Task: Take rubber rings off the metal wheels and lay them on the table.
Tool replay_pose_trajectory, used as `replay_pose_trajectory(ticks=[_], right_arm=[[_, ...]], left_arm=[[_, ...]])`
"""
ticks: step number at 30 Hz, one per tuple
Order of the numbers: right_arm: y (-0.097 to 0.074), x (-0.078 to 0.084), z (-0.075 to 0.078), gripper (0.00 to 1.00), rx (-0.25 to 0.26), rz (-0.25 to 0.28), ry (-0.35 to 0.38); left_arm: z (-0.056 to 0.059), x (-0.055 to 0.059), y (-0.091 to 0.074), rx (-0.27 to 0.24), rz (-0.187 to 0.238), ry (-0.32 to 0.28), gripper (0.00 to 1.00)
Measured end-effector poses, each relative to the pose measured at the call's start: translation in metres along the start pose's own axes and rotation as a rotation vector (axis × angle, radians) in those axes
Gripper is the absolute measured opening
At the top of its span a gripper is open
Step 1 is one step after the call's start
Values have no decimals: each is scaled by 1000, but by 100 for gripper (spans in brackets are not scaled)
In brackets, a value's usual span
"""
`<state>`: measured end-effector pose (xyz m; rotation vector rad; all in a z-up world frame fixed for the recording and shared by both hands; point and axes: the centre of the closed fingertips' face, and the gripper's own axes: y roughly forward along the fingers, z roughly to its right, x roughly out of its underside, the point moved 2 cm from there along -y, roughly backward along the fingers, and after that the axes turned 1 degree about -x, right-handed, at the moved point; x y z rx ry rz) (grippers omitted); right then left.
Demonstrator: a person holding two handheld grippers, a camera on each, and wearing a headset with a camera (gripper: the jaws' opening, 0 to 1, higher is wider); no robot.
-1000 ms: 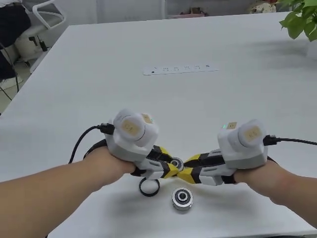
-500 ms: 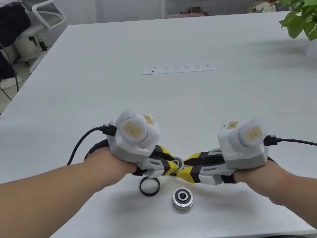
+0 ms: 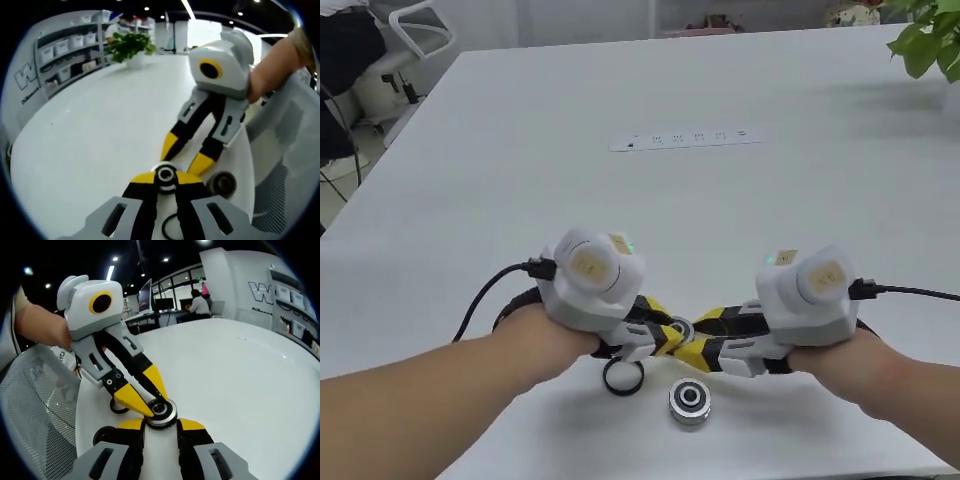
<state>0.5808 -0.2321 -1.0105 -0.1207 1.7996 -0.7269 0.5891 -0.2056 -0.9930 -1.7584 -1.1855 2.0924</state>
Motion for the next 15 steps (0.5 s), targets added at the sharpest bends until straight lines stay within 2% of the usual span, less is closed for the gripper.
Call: replay_pose_trajectory(ticks=[15], right_arm=[[-7, 6, 1, 13, 12, -19, 0]], left_arm=[[0, 0, 0, -4, 11, -25, 14]])
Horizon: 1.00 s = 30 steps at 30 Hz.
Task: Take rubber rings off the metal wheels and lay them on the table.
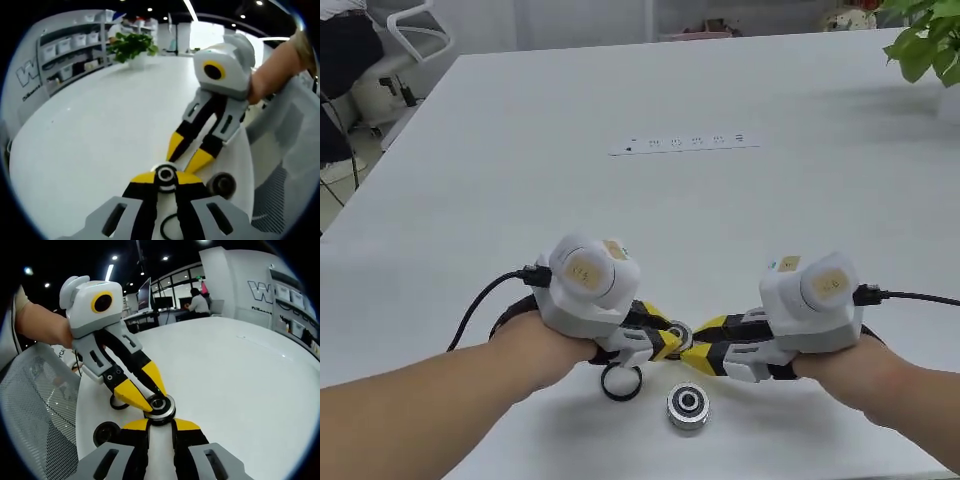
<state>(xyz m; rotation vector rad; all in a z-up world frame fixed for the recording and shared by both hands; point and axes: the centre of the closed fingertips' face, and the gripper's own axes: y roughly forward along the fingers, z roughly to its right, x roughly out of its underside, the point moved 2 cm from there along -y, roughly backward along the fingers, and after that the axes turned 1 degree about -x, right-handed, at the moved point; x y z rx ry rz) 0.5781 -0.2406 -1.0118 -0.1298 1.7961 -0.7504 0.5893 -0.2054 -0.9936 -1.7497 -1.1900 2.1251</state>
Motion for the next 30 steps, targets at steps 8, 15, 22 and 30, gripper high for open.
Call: replay_pose_trajectory(ticks=[8, 15, 22, 30], right_arm=[[-2, 3, -1, 3, -4, -3, 35], [-2, 3, 2, 0, 9, -2, 80], [-5, 2, 8, 0, 6, 33, 261], [-9, -2, 14, 0, 2, 87, 393]], left_arm=[[0, 0, 0, 1, -2, -6, 14], [0, 0, 0, -5, 0, 1, 13], [1, 0, 0, -9, 4, 9, 13], [2, 1, 0, -10, 1, 15, 13]])
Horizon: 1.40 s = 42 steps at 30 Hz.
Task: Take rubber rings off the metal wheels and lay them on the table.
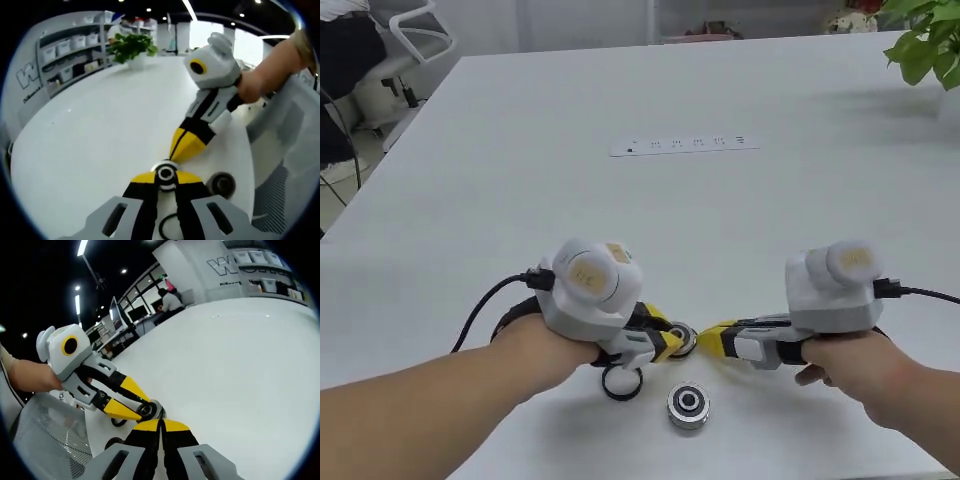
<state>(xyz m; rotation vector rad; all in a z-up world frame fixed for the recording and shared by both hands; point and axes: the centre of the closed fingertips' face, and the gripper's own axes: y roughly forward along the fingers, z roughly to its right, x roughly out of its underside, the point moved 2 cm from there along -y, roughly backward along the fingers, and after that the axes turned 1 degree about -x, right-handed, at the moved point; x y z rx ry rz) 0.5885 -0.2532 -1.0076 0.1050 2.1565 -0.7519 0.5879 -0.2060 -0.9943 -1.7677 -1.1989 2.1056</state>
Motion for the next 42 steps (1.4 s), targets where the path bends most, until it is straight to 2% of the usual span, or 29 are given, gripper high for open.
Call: replay_pose_trajectory(ticks=[2, 11, 29, 32, 33, 34, 36, 40, 42], right_arm=[[0, -2, 0, 0, -8, 15, 41], [-2, -5, -6, 0, -30, 45, 121], [-1, -8, -24, 0, -76, 36, 123], [1, -10, -32, 0, -102, 42, 114], [0, -10, -42, 0, -174, 34, 99], [1, -15, -40, 0, -141, 60, 110], [2, -13, -41, 0, -132, 35, 74], [4, -9, -37, 0, -122, 37, 81], [4, -7, -29, 0, -106, 35, 77]], left_arm=[[1, 0, 0, 2, -3, 1, 13], [3, 0, -1, 3, -14, 6, 13], [5, 0, -1, -4, -15, 9, 13], [6, 0, -1, 0, -16, 12, 13], [6, 0, 0, 0, -14, 13, 13], [6, 0, 0, 0, -16, 13, 13], [6, 0, 0, -1, -13, 9, 13], [7, 0, 1, -1, -13, 7, 13], [7, 0, 1, -2, -10, 2, 13]])
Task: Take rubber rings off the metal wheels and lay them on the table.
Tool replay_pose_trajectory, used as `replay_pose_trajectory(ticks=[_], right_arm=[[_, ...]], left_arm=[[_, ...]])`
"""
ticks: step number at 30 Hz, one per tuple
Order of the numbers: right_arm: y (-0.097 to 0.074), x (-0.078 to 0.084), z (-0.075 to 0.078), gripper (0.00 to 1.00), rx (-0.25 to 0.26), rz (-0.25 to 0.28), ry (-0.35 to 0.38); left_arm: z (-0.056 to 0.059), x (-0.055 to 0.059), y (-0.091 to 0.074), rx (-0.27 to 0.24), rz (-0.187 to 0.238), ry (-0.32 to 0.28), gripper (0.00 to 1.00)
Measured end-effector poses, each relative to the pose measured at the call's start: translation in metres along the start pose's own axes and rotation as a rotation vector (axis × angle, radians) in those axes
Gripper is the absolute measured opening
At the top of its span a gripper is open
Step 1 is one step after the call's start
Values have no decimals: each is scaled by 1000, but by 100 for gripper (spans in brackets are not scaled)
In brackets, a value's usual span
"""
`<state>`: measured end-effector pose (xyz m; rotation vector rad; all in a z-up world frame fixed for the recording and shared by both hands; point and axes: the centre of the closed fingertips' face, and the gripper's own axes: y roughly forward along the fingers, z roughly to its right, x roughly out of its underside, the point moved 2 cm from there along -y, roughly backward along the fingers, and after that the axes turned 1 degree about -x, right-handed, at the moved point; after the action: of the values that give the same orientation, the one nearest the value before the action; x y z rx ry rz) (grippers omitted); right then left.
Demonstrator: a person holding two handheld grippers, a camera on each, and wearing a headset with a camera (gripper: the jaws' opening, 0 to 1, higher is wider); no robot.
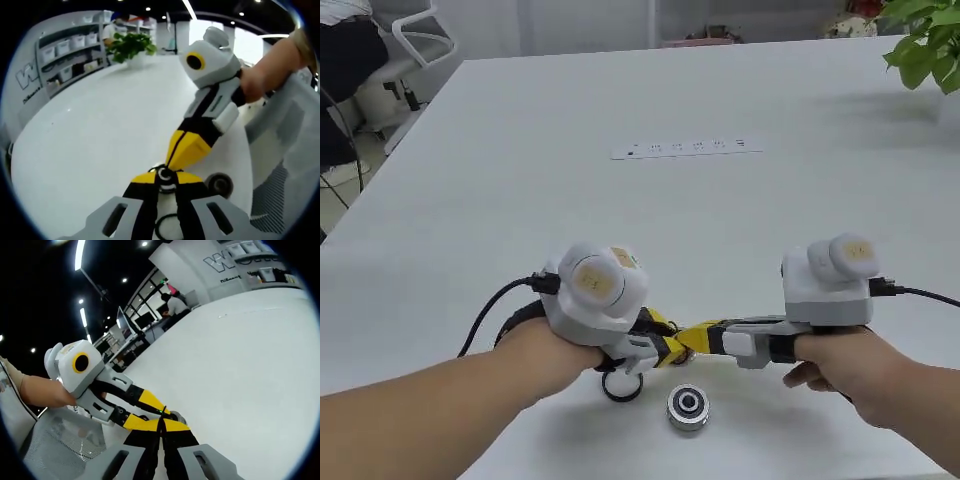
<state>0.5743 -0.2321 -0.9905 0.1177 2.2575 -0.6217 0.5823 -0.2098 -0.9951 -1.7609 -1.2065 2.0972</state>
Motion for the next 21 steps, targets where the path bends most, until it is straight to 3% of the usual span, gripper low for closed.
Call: replay_pose_trajectory(ticks=[5, 15, 21], right_arm=[[-2, 2, 15, 0, 56, -23, -23], [-1, -2, 14, 0, 46, -23, -46], [-3, -6, 10, 0, 35, -14, -46]], left_arm=[[1, -1, 0, -3, 0, 4, 13], [4, -1, -3, 13, -14, 11, 15], [8, -5, -10, 28, 3, 18, 18]])
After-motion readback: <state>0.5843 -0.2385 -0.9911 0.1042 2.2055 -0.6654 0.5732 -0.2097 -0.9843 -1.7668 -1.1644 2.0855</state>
